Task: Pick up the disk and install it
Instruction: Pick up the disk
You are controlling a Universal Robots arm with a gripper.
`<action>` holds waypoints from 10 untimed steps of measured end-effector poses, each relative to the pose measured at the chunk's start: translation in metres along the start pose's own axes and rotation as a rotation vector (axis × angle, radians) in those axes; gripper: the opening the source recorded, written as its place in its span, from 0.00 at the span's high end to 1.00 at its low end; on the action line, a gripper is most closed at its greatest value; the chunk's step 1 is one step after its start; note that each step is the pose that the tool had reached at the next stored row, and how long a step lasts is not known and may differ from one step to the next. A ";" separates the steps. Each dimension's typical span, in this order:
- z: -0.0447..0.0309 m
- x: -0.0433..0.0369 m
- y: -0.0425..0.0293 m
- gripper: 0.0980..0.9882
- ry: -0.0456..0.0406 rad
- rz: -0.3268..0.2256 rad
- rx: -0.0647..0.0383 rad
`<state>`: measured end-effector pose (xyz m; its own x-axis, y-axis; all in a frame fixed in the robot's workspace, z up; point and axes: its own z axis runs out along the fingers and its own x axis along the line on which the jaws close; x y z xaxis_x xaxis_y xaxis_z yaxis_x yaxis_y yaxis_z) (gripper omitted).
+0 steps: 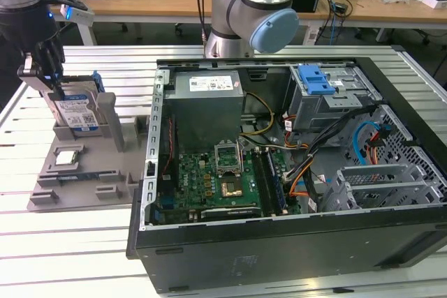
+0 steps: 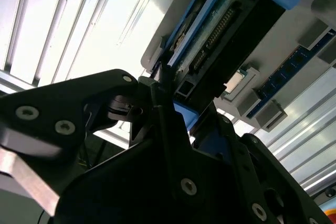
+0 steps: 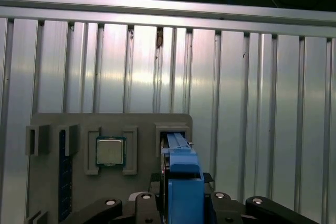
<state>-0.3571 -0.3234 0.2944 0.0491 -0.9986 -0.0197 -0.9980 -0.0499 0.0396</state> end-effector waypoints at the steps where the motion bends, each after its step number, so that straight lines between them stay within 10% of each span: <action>1: 0.0000 0.0000 0.0000 0.70 0.0000 0.000 0.000; 10: 0.0002 0.0000 0.0000 0.70 0.0001 0.000 0.000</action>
<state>-0.3571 -0.3234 0.2942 0.0491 -0.9986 -0.0196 -0.9980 -0.0499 0.0395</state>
